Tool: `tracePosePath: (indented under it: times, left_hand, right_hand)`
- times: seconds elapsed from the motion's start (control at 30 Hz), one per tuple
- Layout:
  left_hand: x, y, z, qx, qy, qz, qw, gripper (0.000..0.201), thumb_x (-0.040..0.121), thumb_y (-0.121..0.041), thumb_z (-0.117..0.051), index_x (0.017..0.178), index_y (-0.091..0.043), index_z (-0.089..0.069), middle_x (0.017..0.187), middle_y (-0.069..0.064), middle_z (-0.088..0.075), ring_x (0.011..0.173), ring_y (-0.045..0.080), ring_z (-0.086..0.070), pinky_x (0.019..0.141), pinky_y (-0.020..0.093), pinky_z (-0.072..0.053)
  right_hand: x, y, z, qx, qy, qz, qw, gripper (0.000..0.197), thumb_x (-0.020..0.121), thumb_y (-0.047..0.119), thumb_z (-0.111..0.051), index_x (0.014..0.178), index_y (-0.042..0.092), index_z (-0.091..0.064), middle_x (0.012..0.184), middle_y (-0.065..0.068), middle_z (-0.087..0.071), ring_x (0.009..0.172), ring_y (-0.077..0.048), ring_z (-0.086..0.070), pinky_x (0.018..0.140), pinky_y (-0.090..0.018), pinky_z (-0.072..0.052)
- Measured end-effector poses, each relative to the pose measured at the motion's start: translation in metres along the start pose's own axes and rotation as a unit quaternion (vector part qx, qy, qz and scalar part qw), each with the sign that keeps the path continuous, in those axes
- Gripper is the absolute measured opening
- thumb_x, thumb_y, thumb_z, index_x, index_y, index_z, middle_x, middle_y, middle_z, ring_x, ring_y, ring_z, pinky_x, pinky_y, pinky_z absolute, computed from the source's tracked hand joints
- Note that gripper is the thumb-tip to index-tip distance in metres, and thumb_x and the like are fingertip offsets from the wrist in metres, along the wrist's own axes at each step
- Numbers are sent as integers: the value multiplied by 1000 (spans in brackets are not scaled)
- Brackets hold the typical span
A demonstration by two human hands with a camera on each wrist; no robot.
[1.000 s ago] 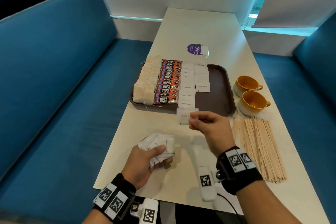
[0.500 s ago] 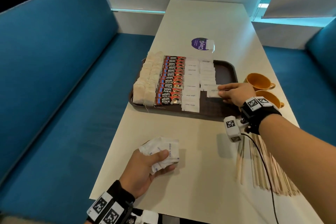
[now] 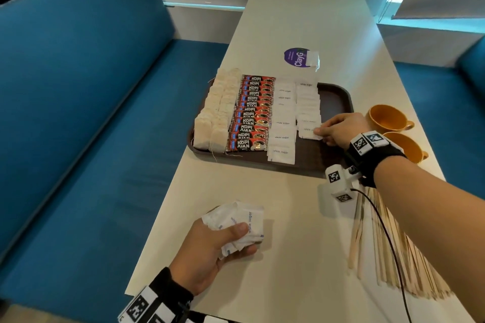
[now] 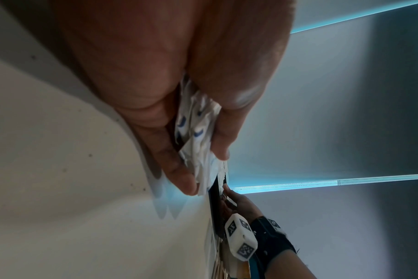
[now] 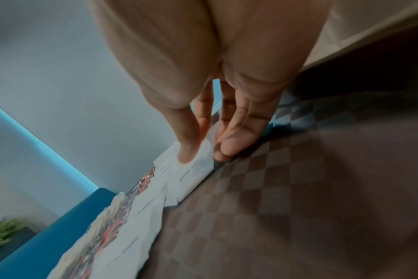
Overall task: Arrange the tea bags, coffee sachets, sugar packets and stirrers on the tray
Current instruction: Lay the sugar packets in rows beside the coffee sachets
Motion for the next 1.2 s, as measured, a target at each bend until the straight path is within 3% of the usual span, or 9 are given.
tracePosePath:
  times: [0.17,0.33,0.43,0.5,0.67,0.83,0.9,1.0,1.2]
  left_hand:
    - [2,1,1,4,2,-2,1000,48,76,-8,-81,121,3,-66,117,35,-68,103,51,-69,81,49,-61]
    - [1,1,0,25,17,-9,999,50,77,-7,-81,124,1,-66,118,33,-68,106,50,-68,84,48,-59]
    - [0,0,0,27,20,-22,999,47,81,0,-80,125,1,-65,117,34,-68,105,50,-69,86,51,-60]
    - [-2,0,0,27,23,-31,999,43,85,3,-76,126,1,-64,118,33,-68,106,52,-68,89,53,-59]
    - [-7,-4,-5,47,21,-45,998,43,83,2,-77,123,6,-63,108,40,-66,83,44,-69,65,40,-56]
    - [-10,-2,-6,58,12,-38,998,49,78,-7,-85,124,-6,-67,112,31,-70,91,45,-70,71,42,-57]
    - [-12,-3,-7,49,7,-43,998,47,79,-4,-81,123,-3,-67,108,30,-72,81,36,-68,66,38,-55]
    - [-14,-4,-5,39,-17,-54,998,46,80,-5,-80,123,1,-65,110,30,-72,86,39,-69,68,39,-58]
    - [-10,-5,-4,6,-50,-42,998,35,89,0,-70,122,6,-58,106,33,-72,88,47,-72,67,47,-64]
  right_hand:
    - [2,3,1,6,-15,-47,999,26,82,34,-84,92,14,-70,86,-5,-74,79,-17,-75,81,-36,-63]
    - [-5,5,6,-8,-9,-17,1000,29,85,25,-77,106,5,-72,75,-5,-68,73,-22,-68,83,-45,-63]
    - [-34,15,16,-42,-28,4,999,16,89,32,-73,101,21,-75,83,2,-69,80,-17,-69,77,-40,-63]
    - [-71,23,14,40,-34,23,998,9,89,30,-76,92,21,-74,86,1,-71,81,-16,-69,78,-36,-63]
    - [-181,21,-36,123,124,99,980,5,87,17,-77,88,13,-75,78,0,-72,69,-13,-64,61,-27,-54]
    - [-237,-26,-86,174,201,33,964,28,82,12,-83,108,12,-69,81,-8,-71,65,-17,-67,60,-33,-57]
    - [-246,-37,-90,192,187,20,963,23,84,8,-81,105,10,-71,77,-12,-71,64,-24,-66,61,-41,-55]
    - [-255,-47,-92,227,172,-4,959,15,86,5,-77,99,3,-69,70,-15,-69,64,-31,-61,66,-48,-48]
    - [-261,-60,-87,290,135,-41,947,27,81,-15,-64,101,1,-54,80,-26,-72,60,-33,-66,58,-43,-53]
Point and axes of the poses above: each hand's wrist, its own x-axis towards the middle knuckle, its own z-axis out of the back of the hand, y = z × x, the point moved 7 cm from there along x, towards the middle knuckle
